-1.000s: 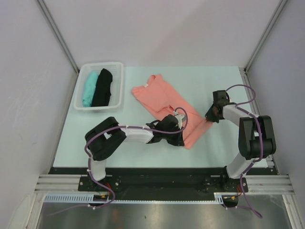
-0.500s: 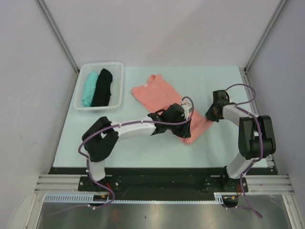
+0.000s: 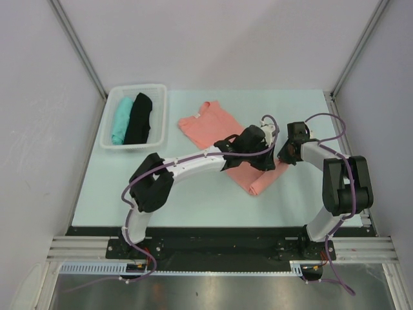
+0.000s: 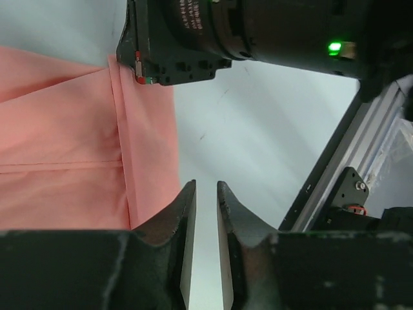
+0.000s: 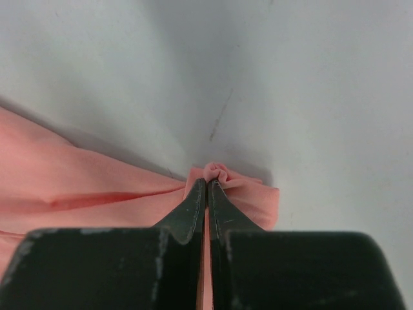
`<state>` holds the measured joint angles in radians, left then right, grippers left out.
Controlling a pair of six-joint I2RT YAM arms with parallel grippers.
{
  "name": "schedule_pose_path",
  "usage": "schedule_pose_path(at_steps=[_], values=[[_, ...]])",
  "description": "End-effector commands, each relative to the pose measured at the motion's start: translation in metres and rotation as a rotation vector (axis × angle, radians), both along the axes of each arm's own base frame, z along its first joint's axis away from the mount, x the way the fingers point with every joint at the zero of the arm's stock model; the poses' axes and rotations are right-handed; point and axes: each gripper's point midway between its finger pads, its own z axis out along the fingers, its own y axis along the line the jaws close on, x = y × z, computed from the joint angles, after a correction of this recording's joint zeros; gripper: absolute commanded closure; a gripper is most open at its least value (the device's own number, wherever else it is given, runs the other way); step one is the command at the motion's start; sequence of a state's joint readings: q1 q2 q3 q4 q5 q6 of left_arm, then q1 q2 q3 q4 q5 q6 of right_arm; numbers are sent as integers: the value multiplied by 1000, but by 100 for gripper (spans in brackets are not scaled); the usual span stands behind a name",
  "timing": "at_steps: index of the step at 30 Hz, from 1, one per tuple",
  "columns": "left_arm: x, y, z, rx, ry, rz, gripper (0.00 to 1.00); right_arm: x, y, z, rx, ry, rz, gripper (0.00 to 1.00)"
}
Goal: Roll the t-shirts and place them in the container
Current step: Place the T-shirt at the center of the board.
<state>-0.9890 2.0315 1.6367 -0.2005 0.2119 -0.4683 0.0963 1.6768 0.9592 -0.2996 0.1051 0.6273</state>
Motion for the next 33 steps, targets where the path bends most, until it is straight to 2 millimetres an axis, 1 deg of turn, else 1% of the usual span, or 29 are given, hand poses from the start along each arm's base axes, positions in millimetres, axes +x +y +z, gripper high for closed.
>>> schedule_pose_path(at_steps=[1, 2, 4, 6, 7, 8, 10, 11, 13, 14, 15, 16, 17, 19, 20, 21, 23, 25, 26, 29, 30, 31, 33], values=[[7, -8, -18, 12, -3, 7, 78, 20, 2, 12, -12, -72, 2, 98], [8, -7, -24, 13, 3, 13, 79, 21, 3, 14, -12, -76, 5, 98], [6, -6, -45, 32, 26, 22, 81, 21, 3, 18, -12, -84, 4, 98], [8, -4, -60, 54, 34, 39, 83, 20, 4, 19, -12, -85, 12, 98], [9, -2, -70, 66, 41, 53, 87, 20, 4, 22, -11, -90, 10, 98], [9, 0, -77, 79, 42, 61, 88, 19, 5, 23, -10, -90, 13, 97], [9, 4, -90, 101, 49, 75, 91, 19, 5, 28, -7, -101, 19, 92], [7, 8, -96, 114, 60, 77, 92, 19, 6, 32, -7, -110, 27, 85], [5, 11, -104, 118, 67, 92, 93, 19, 8, 38, 0, -124, 40, 75], [4, 15, -109, 128, 76, 98, 93, 21, 8, 48, 2, -151, 42, 70], [3, 17, -113, 135, 80, 104, 94, 19, 8, 52, 1, -158, 52, 65], [3, 18, -115, 137, 81, 110, 94, 17, 7, 57, -1, -163, 51, 63], [3, 21, -118, 148, 82, 118, 94, 17, 6, 67, -3, -185, 48, 63], [3, 22, -121, 155, 81, 124, 94, 10, 1, 74, -13, -183, 42, 64], [4, 22, -121, 155, 79, 125, 94, 6, 1, 75, -14, -179, 40, 72], [4, 22, -121, 154, 80, 124, 94, 2, 2, 83, -2, -196, 44, 74], [5, 21, -121, 152, 80, 127, 96, -3, 11, 87, 16, -210, 69, 77], [5, 22, -121, 155, 81, 130, 96, -11, 17, 86, 20, -220, 87, 78], [4, 24, -123, 161, 81, 134, 96, -13, 24, 84, 41, -218, 109, 80], [4, 27, -122, 160, 77, 143, 96, -18, 33, 63, 70, -172, 135, 83], [4, 27, -122, 157, 77, 146, 96, -17, 35, 57, 75, -160, 139, 83], [4, 27, -120, 153, 76, 147, 96, -19, 35, 46, 73, -131, 142, 85], [3, 28, -120, 152, 74, 146, 96, -19, 34, 35, 69, -104, 142, 87]])
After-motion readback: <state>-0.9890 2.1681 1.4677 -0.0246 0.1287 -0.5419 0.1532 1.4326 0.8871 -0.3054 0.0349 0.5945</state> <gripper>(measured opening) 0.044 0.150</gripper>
